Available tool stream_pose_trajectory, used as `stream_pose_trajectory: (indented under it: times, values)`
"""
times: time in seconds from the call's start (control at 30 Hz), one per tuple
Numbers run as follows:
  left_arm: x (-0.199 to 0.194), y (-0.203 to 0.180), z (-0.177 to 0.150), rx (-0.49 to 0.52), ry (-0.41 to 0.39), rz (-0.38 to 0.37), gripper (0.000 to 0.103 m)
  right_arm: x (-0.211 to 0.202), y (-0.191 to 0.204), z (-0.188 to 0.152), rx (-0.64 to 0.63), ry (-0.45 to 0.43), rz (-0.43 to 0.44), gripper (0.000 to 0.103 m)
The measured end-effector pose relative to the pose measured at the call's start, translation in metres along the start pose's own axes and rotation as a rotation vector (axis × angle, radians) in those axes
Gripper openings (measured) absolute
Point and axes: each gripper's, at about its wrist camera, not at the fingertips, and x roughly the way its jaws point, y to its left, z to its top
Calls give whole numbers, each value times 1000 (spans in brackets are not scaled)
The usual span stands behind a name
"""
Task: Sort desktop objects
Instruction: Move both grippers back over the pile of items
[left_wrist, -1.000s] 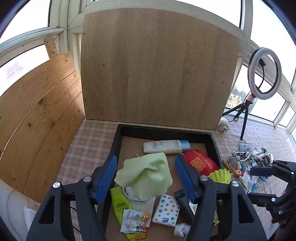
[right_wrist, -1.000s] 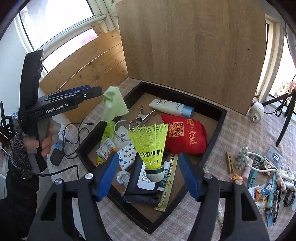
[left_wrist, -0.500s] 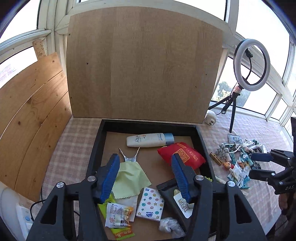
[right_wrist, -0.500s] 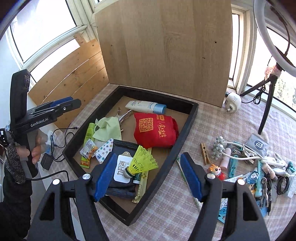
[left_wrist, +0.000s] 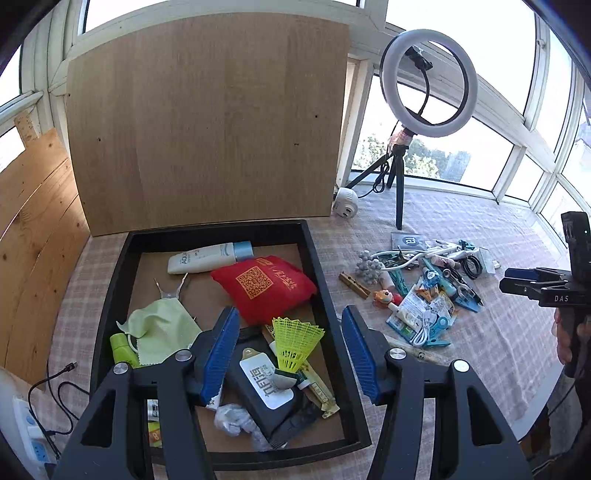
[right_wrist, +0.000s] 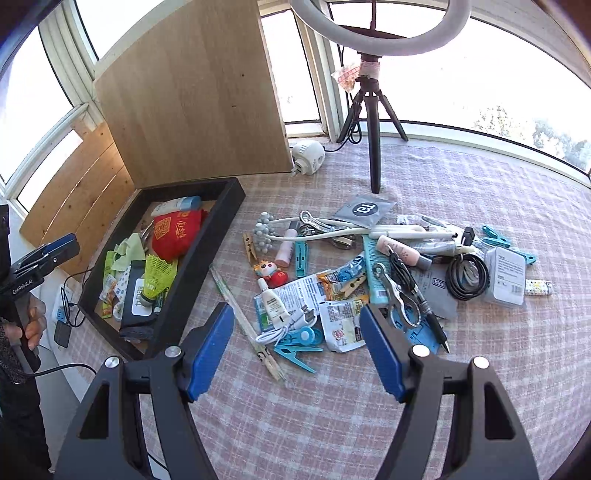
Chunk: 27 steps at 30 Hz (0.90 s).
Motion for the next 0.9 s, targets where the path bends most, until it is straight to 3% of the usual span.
stream_pose_trajectory:
  times: [0.27,0.5,0.63,0.8,0.9]
  values:
    - [27,-84,5,55,30,-81,51,-21,-69,-19,10,3,-58,69]
    - [66,-140,17,146,81,-119,47,-19,-101,-16,-27,11,-58,65]
    - [86,-155,32,240,112,-105,47,-5,-110,-9,-52,41,-47,53]
    - [110,-165,47,302,153,-99,46,23,-117,-2,-65,86,-20,48]
    - [127,-171,47,297,186,-134,36,44,-120,-2,-77,129,-16,42]
